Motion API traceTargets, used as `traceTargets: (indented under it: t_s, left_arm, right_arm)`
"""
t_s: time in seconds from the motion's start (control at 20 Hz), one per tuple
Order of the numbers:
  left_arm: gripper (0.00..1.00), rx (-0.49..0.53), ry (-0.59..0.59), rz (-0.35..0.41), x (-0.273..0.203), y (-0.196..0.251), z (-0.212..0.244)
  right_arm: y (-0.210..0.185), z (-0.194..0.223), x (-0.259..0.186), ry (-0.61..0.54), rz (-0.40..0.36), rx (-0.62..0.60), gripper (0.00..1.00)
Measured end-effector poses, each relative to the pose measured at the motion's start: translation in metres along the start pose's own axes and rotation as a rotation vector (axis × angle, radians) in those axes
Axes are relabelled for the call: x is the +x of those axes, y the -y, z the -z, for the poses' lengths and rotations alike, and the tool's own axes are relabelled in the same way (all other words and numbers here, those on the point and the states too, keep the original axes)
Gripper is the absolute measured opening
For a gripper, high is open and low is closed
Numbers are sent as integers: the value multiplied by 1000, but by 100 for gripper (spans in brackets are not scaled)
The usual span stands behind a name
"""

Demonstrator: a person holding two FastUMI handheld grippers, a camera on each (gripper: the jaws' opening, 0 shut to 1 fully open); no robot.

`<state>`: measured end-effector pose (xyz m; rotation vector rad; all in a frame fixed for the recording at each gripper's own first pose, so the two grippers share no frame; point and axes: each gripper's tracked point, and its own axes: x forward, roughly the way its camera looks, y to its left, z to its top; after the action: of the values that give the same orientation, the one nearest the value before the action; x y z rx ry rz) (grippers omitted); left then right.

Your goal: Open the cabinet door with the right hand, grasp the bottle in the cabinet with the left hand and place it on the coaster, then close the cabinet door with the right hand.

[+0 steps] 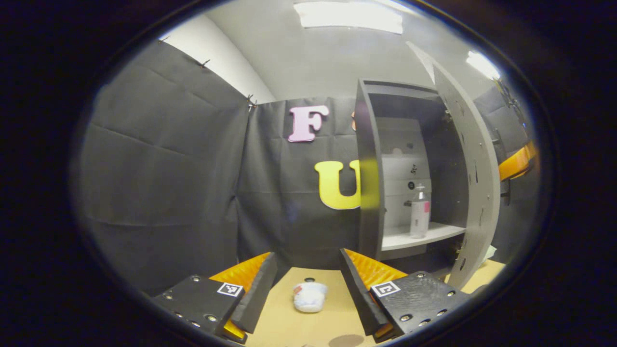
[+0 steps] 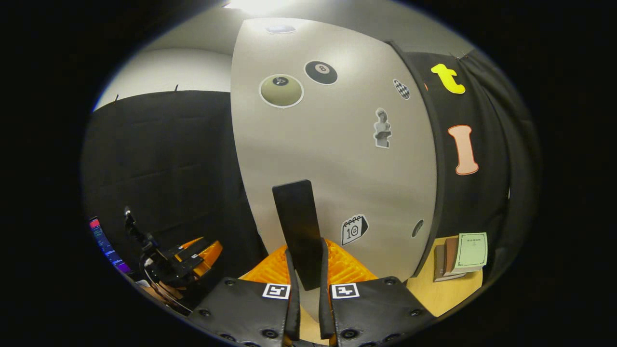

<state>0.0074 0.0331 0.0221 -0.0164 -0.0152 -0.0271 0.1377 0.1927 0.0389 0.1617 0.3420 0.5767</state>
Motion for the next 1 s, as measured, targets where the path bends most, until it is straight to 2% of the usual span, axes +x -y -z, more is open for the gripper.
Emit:
traceTargets:
  t_s: [0.15, 0.2, 0.25, 0.45, 0.6, 0.65, 1.0]
  left_arm:
    - [81, -1, 21, 64, 7, 61, -11]
    - [80, 5, 29, 85, 9, 80, -14]
    - [81, 9, 37, 104, 10, 98, -17]
    - [81, -5, 44, 170, 16, 158, -20]
    - [80, -5, 35, 198, 18, 192, -17]
    - [80, -2, 33, 206, 18, 201, -15]
    - [80, 1, 23, 241, 26, 252, -12]
  right_arm:
    - [13, 0, -17, 12, -3, 1, 17]
    - [17, 0, -22, 16, 4, -8, 13]
    - [21, -1, -26, 21, 15, -19, 17]
    - [40, -3, -41, 33, 52, -41, 17]
    - [54, -6, -46, 51, 86, -50, 16]
    - [59, -7, -48, 57, 97, -53, 12]
    - [88, -13, -53, 101, 163, -90, 12]
